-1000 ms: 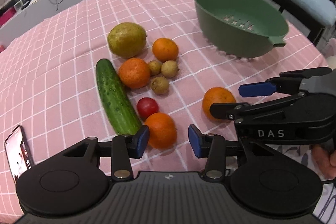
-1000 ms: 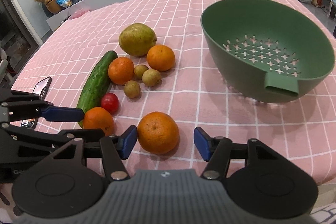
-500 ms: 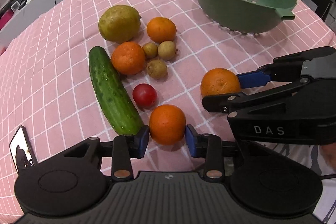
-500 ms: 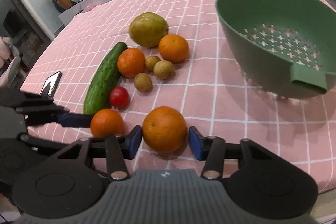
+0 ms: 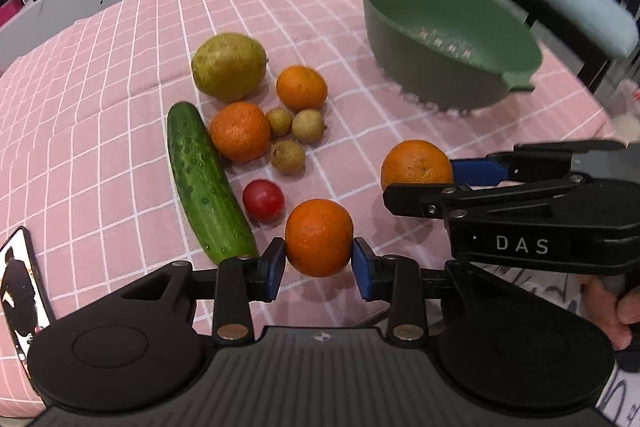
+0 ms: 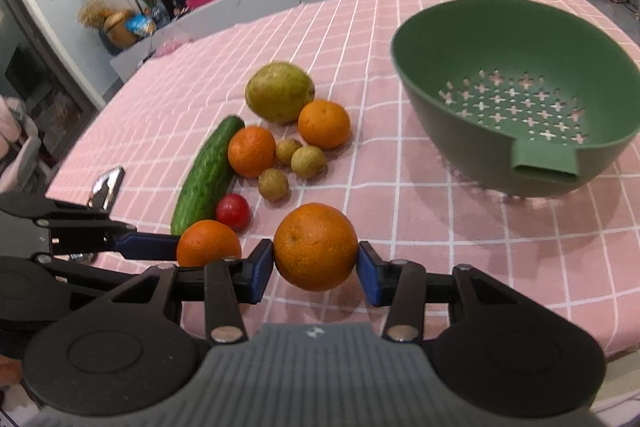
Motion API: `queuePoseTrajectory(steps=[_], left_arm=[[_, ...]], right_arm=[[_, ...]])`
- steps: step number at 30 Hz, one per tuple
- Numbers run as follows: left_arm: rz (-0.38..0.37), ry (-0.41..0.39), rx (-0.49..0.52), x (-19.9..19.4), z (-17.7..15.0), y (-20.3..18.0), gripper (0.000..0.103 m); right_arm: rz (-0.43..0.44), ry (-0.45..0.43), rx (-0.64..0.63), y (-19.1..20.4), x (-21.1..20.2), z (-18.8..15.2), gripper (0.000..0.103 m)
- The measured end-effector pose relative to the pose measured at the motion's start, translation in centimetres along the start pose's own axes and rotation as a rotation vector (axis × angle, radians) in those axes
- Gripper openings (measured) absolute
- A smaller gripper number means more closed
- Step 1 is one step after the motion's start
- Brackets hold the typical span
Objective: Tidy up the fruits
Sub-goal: 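Carry both oranges over the green colander and release them inside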
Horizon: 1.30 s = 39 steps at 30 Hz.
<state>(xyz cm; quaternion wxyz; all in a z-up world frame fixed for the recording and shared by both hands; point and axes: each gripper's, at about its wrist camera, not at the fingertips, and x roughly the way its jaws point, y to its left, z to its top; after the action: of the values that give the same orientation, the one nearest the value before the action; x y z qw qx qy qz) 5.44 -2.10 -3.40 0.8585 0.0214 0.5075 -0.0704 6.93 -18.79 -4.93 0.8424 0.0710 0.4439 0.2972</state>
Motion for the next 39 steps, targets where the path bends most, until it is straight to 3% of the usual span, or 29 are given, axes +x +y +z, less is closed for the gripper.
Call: queuePoseTrajectory(steps=[7,11,17,22,29,39], left_arm=[[-0.038,-0.095,-0.03,-2.7,1.7,-0.2,0.04],[-0.098,-0.161,-0.048,-4.6,3.7,-0.8,0.04],[-0.155,-0.214,-0.053,-5.3,7.8,-2.7,0.04],[-0.224,-0.19,-0.062,-3.6,11.0,-4.7,0.04],[-0.266,-0.128,-0.003,-0.2,14.1,-7.1,0.04],[-0.238,0.009,0.05,4.6,16.3,-7.8,0.04]], right_arm=[[-0.021,-0.061,0.013,0.0,-2.4,0.7,0.042],[-0.055,-0.111,-0.018,-0.1,-4.7,2.0,0.042],[-0.175,-0.148,-0.102,-1.6,-7.2,4.5,0.042],[-0.252,-0.113,-0.13,-3.9,-7.4,6.1,0.042],[-0.333,-0.042,-0.167,-6.5,-5.9,7.8,0.042],[-0.367,0.129,-0.235,-8.5,-2.1,9.8,0.042]])
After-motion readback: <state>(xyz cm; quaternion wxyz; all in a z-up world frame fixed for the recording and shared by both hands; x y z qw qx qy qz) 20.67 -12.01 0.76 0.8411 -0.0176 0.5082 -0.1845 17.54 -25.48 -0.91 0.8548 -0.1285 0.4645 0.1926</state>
